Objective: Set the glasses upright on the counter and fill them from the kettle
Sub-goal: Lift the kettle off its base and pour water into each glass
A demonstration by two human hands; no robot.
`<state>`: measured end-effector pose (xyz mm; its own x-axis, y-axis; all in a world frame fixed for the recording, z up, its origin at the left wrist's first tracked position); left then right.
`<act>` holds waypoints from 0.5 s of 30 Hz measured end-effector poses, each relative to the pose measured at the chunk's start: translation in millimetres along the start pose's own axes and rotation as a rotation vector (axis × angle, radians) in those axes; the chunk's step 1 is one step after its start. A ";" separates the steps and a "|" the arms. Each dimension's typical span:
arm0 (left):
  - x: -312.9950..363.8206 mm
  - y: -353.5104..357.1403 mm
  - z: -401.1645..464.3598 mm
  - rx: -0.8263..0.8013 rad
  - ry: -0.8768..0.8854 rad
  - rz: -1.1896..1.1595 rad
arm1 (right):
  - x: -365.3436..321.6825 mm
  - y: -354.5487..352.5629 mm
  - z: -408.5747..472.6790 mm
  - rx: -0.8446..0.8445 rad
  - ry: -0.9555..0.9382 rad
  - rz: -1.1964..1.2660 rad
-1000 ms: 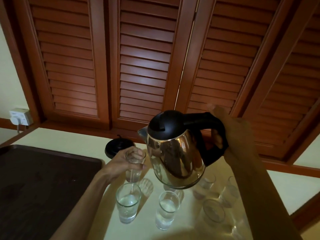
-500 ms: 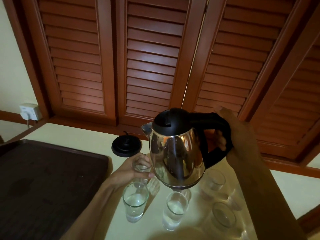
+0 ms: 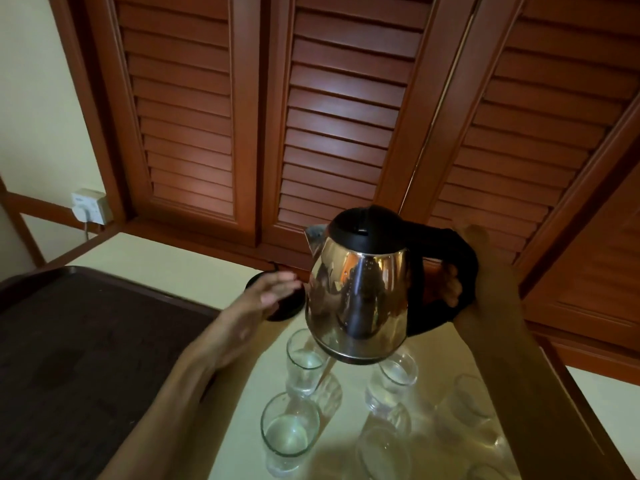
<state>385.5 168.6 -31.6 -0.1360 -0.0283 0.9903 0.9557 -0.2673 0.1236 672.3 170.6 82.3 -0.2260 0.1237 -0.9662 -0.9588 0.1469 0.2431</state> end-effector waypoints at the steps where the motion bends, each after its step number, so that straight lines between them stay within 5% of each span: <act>1: 22.4 -0.2 4.0 0.023 0.029 0.040 | 5.2 4.1 7.7 -0.005 0.016 0.011; 7: 83.5 -1.0 46.4 0.099 0.016 0.168 | 39.3 57.5 60.6 -0.046 0.017 0.048; 15: 37.1 -59.1 88.5 0.464 -0.099 0.115 | 111.8 113.5 109.0 -0.081 0.025 -0.131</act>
<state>347.1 268.7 3.4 -0.0183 0.0656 0.9977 0.9817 0.1906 0.0055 556.9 308.1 11.2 -0.1010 0.0837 -0.9914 -0.9909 0.0803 0.1077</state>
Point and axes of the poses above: each hand's wrist, its own z-axis towards the middle knuckle, its own y-axis out of the palm, x = y × z, the point moved 9 cm from there along z, towards the middle knuckle
